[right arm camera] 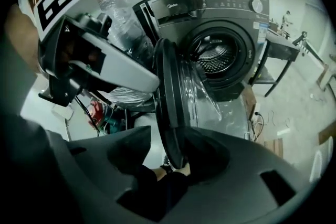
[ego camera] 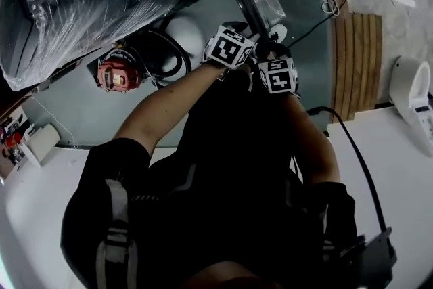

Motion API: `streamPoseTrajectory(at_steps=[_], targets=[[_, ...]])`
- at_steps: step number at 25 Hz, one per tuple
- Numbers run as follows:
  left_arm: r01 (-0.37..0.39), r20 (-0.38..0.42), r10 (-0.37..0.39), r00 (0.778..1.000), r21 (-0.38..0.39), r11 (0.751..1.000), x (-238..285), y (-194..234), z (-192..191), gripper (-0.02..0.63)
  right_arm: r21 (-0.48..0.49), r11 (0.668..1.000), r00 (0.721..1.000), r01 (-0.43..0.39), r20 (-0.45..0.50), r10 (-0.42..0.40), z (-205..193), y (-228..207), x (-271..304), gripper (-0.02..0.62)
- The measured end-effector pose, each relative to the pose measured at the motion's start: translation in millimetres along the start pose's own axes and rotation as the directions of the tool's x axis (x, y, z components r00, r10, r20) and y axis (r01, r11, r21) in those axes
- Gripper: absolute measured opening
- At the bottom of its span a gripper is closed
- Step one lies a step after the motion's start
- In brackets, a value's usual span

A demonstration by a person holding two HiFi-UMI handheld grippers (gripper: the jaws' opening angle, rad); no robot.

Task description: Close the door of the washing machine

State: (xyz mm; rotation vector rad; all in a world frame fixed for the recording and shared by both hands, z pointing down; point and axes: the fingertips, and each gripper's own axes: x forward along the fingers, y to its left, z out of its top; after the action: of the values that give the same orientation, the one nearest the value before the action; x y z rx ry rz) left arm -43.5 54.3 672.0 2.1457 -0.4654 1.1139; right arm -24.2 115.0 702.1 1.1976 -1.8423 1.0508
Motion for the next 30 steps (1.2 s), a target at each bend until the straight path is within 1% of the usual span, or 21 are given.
streamPoseTrajectory(at_steps=[3,5,8,12,15,17,19,21,24,28,30], targets=[[0.035,0.002,-0.036,0.999,0.086,0.996,6.2,-12.7,23.1,0.169,0.014,0.998,0.998,0.057,-0.009,-0.057,-2.4,-24.6,-2.5,0.186],[0.05,0.022,-0.054,0.998,0.136,0.989,6.5,-17.8,40.2,0.169,0.033,0.996,0.996,0.085,-0.012,-0.085,-0.3,-39.4,-4.2,0.183],[0.059,0.053,-0.069,0.996,0.183,0.981,6.8,-20.4,67.6,0.169,0.034,0.99,0.991,0.136,-0.011,-0.135,9.4,-69.7,-6.5,0.179],[0.044,0.057,-0.059,0.997,0.237,0.97,9.8,-19.9,96.1,0.169,0.053,0.981,0.983,0.185,-0.017,-0.184,20.5,-115.8,-10.4,0.152],[0.02,0.052,-0.034,0.998,0.251,0.968,15.7,-13.6,113.1,0.169,0.066,0.976,0.979,0.205,0.0,-0.206,31.8,-147.6,-11.6,0.123],[-0.016,0.042,0.006,0.999,0.255,0.967,20.0,-3.8,125.2,0.169,0.044,0.976,0.977,0.212,0.0,-0.212,42.7,-165.6,-10.9,0.123],[-0.049,0.033,0.042,0.999,0.24,0.969,22.1,3.7,135.5,0.169,0.025,0.977,0.978,0.21,-0.015,-0.21,50.2,-177.0,-12.8,0.123],[-0.058,0.033,0.052,0.998,0.224,0.973,24.3,7.5,148.2,0.169,0.016,0.979,0.979,0.203,-0.029,-0.203,56.9,-190.0,-14.2,0.13],[-0.068,0.028,0.063,0.998,0.227,0.971,31.6,14.6,169.0,0.169,0.002,0.981,0.981,0.192,-0.033,-0.192,72.8,-211.6,-12.7,0.135],[-0.125,-0.001,0.129,0.992,0.219,0.968,42.7,26.0,180.4,0.167,-0.012,0.983,0.982,0.183,-0.054,-0.183,86.3,-234.7,-12.9,0.141],[-0.137,0.007,0.139,0.99,0.219,0.966,46.4,28.6,189.4,0.167,-0.027,0.981,0.98,0.192,-0.05,-0.194,97.0,-248.3,-12.0,0.143]])
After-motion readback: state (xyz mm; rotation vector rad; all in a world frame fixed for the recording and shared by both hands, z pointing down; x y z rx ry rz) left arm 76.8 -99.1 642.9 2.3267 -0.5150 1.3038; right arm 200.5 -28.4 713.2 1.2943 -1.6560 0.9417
